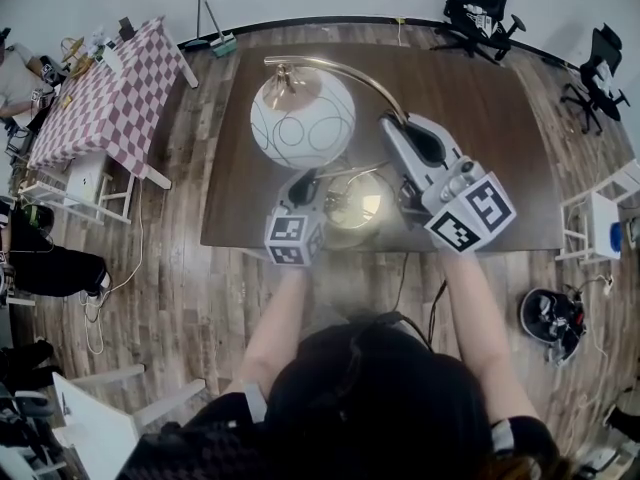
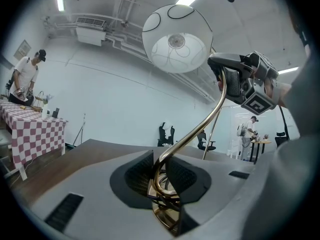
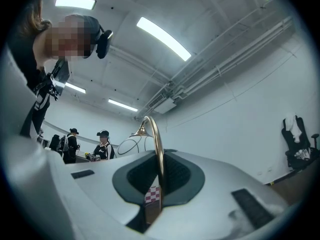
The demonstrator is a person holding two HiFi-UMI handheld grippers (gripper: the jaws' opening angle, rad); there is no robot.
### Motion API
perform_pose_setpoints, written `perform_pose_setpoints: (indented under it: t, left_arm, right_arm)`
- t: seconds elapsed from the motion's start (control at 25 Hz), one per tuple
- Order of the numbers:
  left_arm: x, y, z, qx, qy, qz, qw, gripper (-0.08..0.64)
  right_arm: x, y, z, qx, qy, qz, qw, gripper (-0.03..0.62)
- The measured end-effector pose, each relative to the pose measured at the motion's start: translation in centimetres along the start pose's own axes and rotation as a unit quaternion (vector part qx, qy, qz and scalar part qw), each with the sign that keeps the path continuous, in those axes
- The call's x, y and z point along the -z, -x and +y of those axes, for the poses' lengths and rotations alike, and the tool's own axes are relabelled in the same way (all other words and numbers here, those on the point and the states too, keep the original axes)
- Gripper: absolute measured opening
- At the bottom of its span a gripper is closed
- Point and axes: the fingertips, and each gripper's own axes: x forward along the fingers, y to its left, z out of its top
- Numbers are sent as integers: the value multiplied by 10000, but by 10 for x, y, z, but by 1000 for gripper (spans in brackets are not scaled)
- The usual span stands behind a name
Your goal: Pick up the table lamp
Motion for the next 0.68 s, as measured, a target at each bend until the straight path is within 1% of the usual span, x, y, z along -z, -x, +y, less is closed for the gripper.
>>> perform_pose_setpoints:
  t: [0.2,0.4,0.68]
  left_arm:
    - [-2,-5,-10,-64,-32,-34,10000,87]
    - [7,2,-11,-173,25,6,9998,87]
    - [16,4,-18,-207,45,70,9998,87]
  right_arm:
    - [-5,8,-7,-72,-17,-81,9999,15]
    - [1,11,-1,-174,-22,-54,9998,15]
    - [7,20,-5,-182,-152,-65,9997,15]
